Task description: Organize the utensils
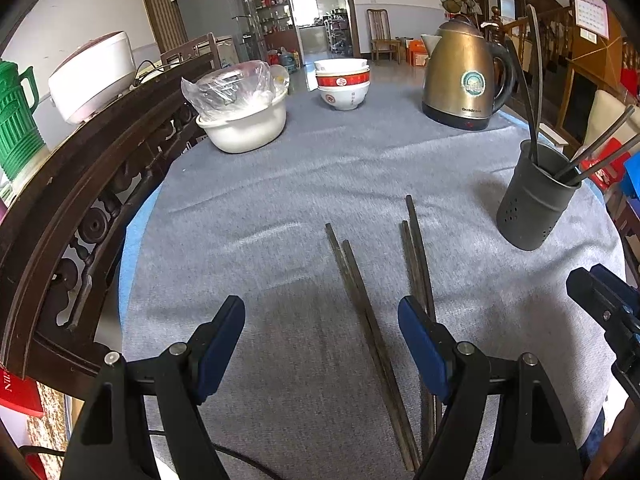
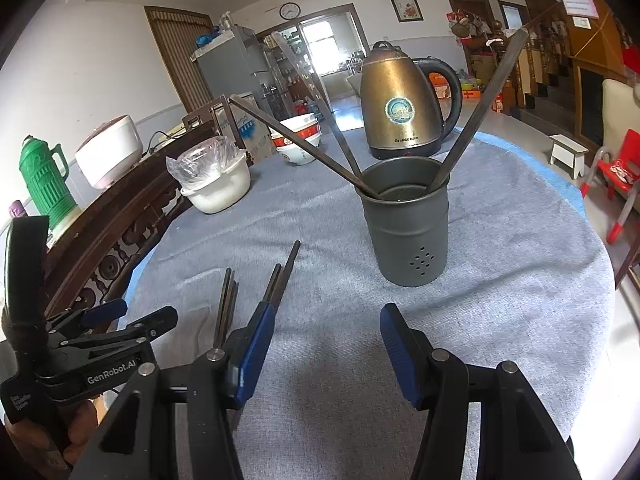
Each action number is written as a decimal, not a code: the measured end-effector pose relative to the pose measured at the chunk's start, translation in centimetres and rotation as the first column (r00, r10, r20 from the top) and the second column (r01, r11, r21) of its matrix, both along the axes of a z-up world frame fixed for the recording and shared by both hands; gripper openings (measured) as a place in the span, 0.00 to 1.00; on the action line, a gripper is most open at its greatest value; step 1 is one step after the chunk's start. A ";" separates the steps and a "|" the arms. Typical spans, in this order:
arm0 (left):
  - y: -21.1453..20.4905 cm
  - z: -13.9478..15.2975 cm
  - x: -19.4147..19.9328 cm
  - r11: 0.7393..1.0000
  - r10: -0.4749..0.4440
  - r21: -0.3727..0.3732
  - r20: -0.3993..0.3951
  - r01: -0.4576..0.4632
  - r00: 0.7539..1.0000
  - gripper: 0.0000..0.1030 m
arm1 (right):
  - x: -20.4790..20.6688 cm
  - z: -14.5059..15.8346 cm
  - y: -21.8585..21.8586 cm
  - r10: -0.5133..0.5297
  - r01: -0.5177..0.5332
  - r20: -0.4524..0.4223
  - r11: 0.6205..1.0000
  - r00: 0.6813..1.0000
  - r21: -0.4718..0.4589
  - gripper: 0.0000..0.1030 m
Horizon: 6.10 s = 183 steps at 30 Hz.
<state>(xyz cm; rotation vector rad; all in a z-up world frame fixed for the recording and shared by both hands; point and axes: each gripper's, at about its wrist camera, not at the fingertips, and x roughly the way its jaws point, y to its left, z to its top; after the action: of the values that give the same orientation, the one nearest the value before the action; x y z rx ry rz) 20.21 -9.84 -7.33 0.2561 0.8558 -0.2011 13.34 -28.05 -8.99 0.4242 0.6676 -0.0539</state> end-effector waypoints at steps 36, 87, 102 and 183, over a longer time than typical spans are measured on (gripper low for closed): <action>0.1 -2.8 2.2 1.000 0.011 0.006 -0.069 -0.010 0.998 0.77 | 2.4 -1.8 0.3 0.014 -0.013 -0.058 1.000 0.998 0.015 0.58; 3.1 -6.7 7.3 0.983 0.008 -0.169 -0.331 -0.068 0.944 0.77 | 6.8 -6.2 6.7 0.171 -0.198 -0.249 0.976 0.953 -0.090 0.21; 3.2 -7.4 8.5 0.983 0.011 -0.169 -0.348 -0.074 0.937 0.77 | 6.2 -6.5 4.4 0.128 -0.125 -0.289 0.992 0.949 0.029 0.09; 4.8 7.6 6.0 0.945 -0.022 -0.325 -0.113 -0.016 0.993 0.08 | 1.7 6.6 0.1 0.067 -0.069 0.126 0.998 0.990 0.012 0.07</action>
<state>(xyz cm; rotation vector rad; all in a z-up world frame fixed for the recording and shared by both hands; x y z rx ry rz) 26.17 -5.06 0.28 -0.0654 0.9221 -0.3590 15.01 -27.96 -2.39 0.4171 0.5582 0.0428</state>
